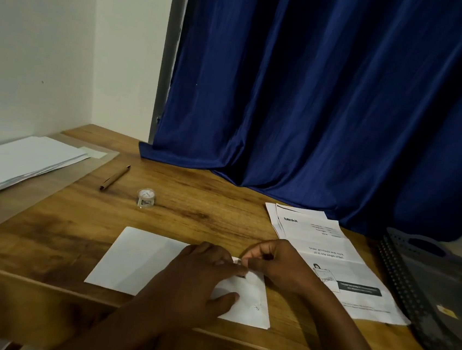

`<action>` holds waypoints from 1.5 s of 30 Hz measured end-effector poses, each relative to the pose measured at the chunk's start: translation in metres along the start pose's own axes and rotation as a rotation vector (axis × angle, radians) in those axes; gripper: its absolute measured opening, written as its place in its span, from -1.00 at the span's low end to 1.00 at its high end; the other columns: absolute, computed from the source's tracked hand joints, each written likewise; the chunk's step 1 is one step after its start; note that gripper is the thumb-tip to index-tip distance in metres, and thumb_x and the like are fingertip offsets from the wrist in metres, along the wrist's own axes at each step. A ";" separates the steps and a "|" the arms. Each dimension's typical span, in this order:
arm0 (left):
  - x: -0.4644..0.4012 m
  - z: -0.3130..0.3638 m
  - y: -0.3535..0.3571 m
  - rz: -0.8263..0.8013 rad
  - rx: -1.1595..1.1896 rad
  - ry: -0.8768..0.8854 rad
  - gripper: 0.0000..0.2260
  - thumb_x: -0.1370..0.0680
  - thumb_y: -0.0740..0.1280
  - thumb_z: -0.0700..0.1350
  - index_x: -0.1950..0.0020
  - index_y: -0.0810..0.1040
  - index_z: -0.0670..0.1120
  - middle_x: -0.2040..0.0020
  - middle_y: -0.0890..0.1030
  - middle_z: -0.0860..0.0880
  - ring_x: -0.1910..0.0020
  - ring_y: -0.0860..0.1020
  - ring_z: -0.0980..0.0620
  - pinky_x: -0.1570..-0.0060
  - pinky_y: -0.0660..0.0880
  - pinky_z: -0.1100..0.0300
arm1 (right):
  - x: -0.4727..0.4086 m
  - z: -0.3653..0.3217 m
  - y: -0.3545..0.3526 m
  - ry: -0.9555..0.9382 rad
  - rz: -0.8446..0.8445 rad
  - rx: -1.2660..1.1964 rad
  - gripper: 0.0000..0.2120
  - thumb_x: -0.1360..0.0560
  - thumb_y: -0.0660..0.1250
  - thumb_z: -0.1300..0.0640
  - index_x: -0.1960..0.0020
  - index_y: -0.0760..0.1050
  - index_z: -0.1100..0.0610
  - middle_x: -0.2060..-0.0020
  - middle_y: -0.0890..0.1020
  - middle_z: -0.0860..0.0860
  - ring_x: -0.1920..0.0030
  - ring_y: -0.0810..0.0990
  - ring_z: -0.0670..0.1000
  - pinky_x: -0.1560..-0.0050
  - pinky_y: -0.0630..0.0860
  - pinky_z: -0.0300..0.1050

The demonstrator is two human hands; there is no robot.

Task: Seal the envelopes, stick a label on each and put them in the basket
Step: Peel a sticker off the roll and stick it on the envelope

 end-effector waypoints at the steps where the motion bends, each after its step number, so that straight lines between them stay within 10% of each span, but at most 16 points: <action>1: 0.000 0.000 0.001 -0.005 -0.008 -0.002 -0.49 -0.57 0.09 0.35 -0.50 0.33 0.30 -0.40 0.35 0.25 -0.38 0.24 0.23 -0.46 0.16 0.17 | 0.000 0.001 0.000 0.003 0.004 0.002 -0.94 -0.50 0.48 0.16 0.09 0.74 0.07 0.16 0.75 0.09 0.01 0.67 0.27 -0.10 0.59 0.20; 15: 0.000 -0.003 0.004 -0.028 -0.033 0.003 -0.54 -0.59 0.08 0.36 -0.47 0.37 0.36 -0.43 0.27 0.28 -0.41 0.16 0.27 -0.44 0.09 0.22 | -0.009 0.018 0.002 0.004 0.051 0.035 -0.98 -0.46 0.53 0.03 0.11 0.72 -0.06 0.19 0.73 0.01 0.18 0.68 0.05 0.13 0.63 -0.01; 24: 0.000 -0.004 0.005 -0.047 -0.025 -0.003 -0.56 -0.59 0.11 0.35 -0.46 0.39 0.34 -0.44 0.25 0.25 -0.40 0.15 0.26 -0.40 0.06 0.24 | -0.013 0.021 0.002 -0.010 0.097 0.069 -0.35 -0.08 0.58 -0.34 -0.10 0.59 -0.13 0.02 0.59 -0.08 0.10 0.53 -0.12 0.08 0.53 -0.14; 45: 0.003 -0.006 0.004 0.008 0.111 -0.047 -0.52 -0.52 0.18 0.38 -0.38 0.51 0.26 -0.42 0.33 0.29 -0.41 0.19 0.28 -0.39 0.19 0.26 | -0.029 0.028 0.003 0.036 0.179 0.219 -0.49 -0.17 0.58 -0.34 -0.01 0.49 -0.22 0.15 0.55 -0.12 0.20 0.54 -0.13 0.28 0.40 -0.21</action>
Point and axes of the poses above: each hand's wrist, its own x-axis away from the middle knuckle, its own y-axis out of the palm, z = x × y, the point moved 8 cm from there along -x, towards the middle knuckle
